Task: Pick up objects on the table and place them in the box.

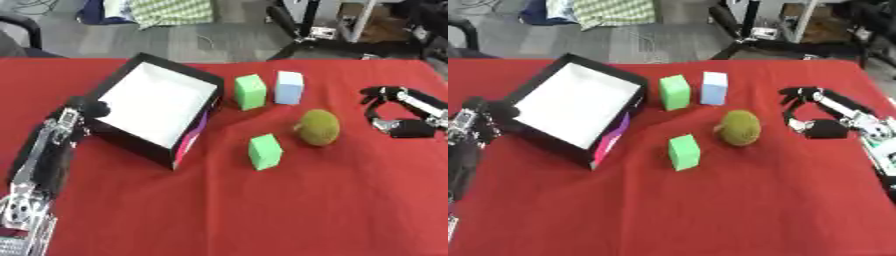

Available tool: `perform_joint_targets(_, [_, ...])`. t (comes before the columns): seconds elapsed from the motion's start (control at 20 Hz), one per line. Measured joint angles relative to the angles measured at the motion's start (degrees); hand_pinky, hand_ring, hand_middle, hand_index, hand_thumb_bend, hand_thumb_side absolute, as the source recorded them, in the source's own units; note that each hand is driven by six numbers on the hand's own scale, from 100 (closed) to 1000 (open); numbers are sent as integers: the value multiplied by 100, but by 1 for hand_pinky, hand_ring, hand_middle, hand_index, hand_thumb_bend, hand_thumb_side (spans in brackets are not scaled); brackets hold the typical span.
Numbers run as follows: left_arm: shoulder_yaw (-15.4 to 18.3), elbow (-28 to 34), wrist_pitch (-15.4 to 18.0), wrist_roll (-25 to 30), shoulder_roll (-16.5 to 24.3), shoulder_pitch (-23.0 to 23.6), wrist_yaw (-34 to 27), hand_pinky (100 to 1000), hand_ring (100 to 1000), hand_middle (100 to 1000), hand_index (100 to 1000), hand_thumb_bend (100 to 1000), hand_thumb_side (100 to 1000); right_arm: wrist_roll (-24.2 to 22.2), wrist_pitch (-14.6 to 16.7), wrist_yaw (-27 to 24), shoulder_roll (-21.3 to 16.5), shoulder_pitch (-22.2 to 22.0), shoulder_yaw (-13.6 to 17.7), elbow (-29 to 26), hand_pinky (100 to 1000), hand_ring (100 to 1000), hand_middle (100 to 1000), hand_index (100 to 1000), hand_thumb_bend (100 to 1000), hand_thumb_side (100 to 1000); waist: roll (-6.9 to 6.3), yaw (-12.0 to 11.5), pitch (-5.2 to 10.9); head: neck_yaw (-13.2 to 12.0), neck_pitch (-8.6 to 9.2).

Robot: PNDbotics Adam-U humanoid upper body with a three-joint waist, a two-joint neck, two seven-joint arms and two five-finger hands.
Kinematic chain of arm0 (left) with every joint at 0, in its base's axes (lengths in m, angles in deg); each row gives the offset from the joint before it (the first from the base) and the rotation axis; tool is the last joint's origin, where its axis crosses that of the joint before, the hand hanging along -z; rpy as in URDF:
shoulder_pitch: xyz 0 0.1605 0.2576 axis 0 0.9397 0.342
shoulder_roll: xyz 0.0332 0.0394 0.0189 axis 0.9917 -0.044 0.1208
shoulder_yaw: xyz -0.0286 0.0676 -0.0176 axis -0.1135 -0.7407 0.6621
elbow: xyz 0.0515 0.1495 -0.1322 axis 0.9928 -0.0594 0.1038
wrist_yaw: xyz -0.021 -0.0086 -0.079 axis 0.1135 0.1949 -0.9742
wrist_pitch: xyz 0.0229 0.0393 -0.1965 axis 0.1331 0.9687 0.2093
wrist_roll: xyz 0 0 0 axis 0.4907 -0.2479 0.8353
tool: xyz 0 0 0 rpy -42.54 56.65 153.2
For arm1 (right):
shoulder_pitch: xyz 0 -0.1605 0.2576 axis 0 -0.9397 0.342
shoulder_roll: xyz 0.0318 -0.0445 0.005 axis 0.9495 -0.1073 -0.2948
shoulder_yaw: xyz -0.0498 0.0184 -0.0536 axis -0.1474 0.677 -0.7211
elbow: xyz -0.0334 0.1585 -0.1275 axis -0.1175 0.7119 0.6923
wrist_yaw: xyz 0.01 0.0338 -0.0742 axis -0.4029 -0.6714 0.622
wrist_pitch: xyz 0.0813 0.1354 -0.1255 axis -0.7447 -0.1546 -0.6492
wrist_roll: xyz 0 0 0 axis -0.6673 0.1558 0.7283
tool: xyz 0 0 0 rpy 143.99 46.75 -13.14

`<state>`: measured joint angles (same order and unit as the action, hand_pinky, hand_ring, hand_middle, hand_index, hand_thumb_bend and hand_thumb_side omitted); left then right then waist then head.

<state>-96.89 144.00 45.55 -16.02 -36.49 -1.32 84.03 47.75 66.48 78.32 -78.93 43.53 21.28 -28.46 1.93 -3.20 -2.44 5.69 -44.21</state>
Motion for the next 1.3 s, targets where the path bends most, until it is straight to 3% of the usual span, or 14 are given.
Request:
perform_joint_targets(0.35, [-1, 0, 1, 21, 0, 0, 0, 738, 800, 644, 709, 100, 878, -265, 83, 98, 109, 149, -64, 40, 990, 718, 748, 920, 100, 557, 0, 1, 0, 24, 0])
perform_joint_targets(0.6, [-2, 0, 8, 32, 0, 0, 0, 738, 800, 645, 709, 100, 878, -305, 113, 264, 211, 256, -110, 109, 984, 718, 749, 919, 100, 518, 0, 0, 0, 46, 0])
perform_joint_targets(1.3, [-35, 0, 2, 63, -4, -1, 0, 738, 800, 645, 709, 100, 878, 213, 214, 1294, 586, 572, -175, 569, 970, 727, 755, 915, 100, 442, 0, -35, 0, 109, 0])
